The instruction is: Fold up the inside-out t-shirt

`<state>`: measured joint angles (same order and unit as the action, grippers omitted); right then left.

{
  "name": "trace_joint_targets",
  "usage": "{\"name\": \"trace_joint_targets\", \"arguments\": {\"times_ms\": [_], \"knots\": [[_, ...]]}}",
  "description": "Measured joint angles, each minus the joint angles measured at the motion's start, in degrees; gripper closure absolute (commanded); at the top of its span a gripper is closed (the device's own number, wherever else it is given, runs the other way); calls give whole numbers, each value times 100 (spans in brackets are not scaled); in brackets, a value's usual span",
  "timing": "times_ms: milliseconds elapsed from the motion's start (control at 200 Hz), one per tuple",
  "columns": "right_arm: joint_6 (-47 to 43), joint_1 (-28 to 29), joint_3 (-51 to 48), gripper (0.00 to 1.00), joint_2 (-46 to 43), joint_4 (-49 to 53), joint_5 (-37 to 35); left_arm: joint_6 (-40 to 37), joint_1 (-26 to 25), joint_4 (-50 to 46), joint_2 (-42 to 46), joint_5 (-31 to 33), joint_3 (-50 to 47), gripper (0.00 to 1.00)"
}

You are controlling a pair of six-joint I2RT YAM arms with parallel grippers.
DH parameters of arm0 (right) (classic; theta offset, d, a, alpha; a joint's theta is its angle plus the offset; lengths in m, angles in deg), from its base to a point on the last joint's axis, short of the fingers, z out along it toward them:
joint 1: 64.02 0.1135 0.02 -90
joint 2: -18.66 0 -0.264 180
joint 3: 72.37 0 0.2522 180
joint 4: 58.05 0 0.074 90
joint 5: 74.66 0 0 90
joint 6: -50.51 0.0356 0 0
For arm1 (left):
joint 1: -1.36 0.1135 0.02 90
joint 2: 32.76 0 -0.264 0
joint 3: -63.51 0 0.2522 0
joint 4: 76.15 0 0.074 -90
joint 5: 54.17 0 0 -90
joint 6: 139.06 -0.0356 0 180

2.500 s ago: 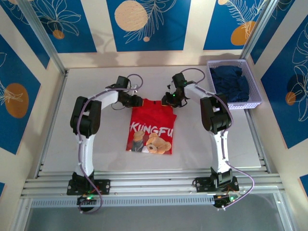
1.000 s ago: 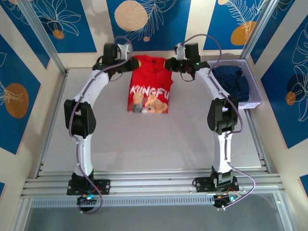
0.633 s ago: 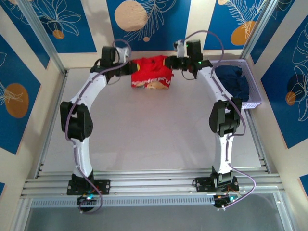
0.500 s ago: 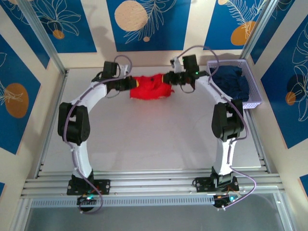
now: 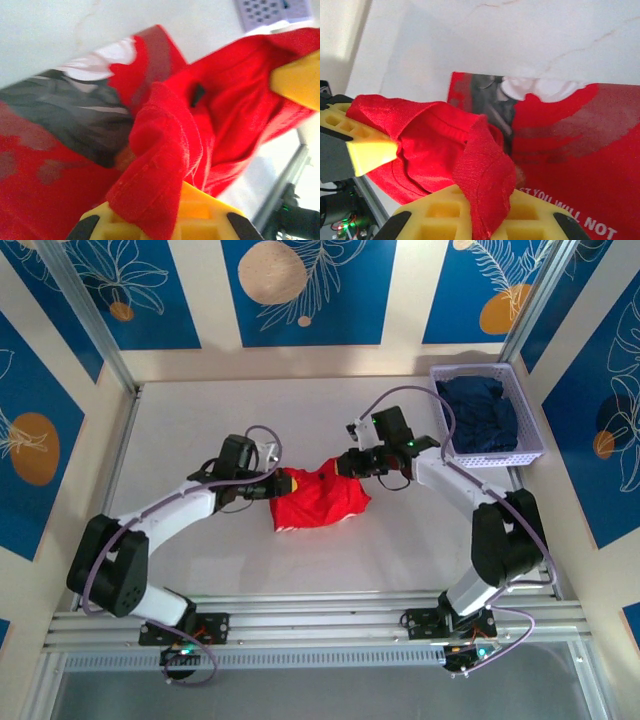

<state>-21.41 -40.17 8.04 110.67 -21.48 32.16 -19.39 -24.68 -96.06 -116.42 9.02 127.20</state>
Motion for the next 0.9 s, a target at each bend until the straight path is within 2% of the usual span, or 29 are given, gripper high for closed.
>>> {"name": "trace_joint_targets", "arguments": {"times_ms": [320, 435, 640, 720, 760, 865, 900], "knots": [[-286, -68, 1294, 100, 1556, 356, -358, 0, 249, 229, -883, 658, 24, 100], [-358, -131, 1749, 91, 2116, 496, -437, -17, 315, 236, -1226, 791, 142, 98], [-520, -195, 2503, 63, 2988, 905, -761, -118, 367, 74, -1888, 1086, 678, 61], [-568, -221, 2640, 56, 3001, 1093, -896, -208, 380, -122, -1860, 1309, 780, 49], [-575, -232, 2695, 49, 2964, 1147, -949, -229, 382, -195, -1805, 1436, 800, 44], [-619, -254, 2704, 37, 2717, 1248, -1108, -262, 391, -435, -1499, 1692, 756, 27], [-621, -260, 2662, 33, 2583, 1263, -1145, -258, 391, -483, -1353, 1729, 713, 24]]}}
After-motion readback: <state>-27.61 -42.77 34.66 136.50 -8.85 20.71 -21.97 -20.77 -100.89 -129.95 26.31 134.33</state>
